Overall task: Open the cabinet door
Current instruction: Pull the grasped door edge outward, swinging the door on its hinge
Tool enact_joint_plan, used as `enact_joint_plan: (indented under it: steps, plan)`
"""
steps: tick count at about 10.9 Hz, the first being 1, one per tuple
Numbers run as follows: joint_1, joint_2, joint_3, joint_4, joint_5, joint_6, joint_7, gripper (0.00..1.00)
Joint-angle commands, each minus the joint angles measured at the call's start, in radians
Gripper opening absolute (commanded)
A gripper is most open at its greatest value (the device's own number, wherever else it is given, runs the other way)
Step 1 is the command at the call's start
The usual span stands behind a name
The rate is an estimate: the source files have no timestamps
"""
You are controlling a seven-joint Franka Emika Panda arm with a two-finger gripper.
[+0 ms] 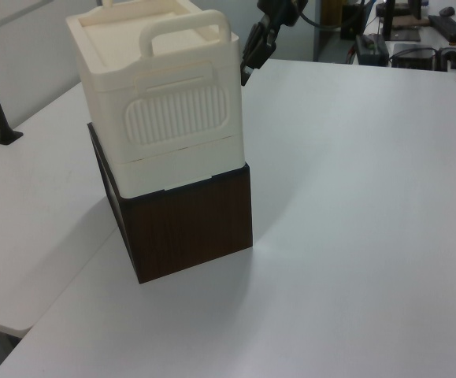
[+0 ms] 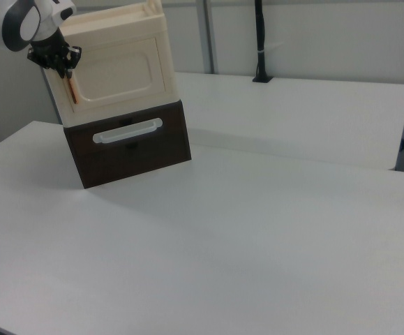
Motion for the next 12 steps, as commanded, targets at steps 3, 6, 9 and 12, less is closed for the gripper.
enact_joint_plan:
  steps: [3, 6, 9, 12]
  plan:
    - [-0.078, -0.052, -0.007, -0.074, 0.004, -0.086, 0.015, 0.0]
    - [-0.123, -0.064, -0.007, -0.083, 0.004, -0.148, 0.015, 0.0]
    - [-0.192, -0.076, -0.008, -0.096, 0.002, -0.212, 0.006, 0.03]
    - [-0.314, -0.073, -0.012, -0.093, -0.002, -0.251, 0.0, 0.39]
